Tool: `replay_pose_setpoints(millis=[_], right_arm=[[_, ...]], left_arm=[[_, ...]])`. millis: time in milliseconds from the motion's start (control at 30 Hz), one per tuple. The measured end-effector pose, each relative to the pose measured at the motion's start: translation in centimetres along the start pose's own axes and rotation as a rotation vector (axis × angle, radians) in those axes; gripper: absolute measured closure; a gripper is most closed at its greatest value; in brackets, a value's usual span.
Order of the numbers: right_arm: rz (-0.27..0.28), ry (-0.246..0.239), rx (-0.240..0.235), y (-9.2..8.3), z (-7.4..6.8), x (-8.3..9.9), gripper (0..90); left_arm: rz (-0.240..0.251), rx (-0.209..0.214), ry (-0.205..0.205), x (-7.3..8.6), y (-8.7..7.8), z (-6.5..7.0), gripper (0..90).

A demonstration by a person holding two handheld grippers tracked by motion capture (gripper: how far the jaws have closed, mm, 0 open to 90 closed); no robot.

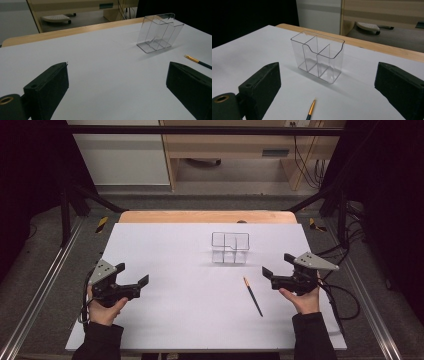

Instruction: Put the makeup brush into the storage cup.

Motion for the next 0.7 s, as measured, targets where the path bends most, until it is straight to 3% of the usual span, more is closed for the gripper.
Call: replay_pose_setpoints(millis=[700], right_arm=[[-0.077, 0.006, 0.041, 0.22, -0.43, -0.36, 8.9]], left_arm=[[-0.019, -0.008, 0.02, 0.45, 0.04, 0.21, 3.9]])
Point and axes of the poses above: each handheld gripper's, and its own axes: y roughly forward along the jaws, x roughly out of its underside, z roughly to its right, the point moved 2 cm from there along y, roughly forward along the jaws, and after that the axes turned 14 degrees about -x, right-handed, at the moved point
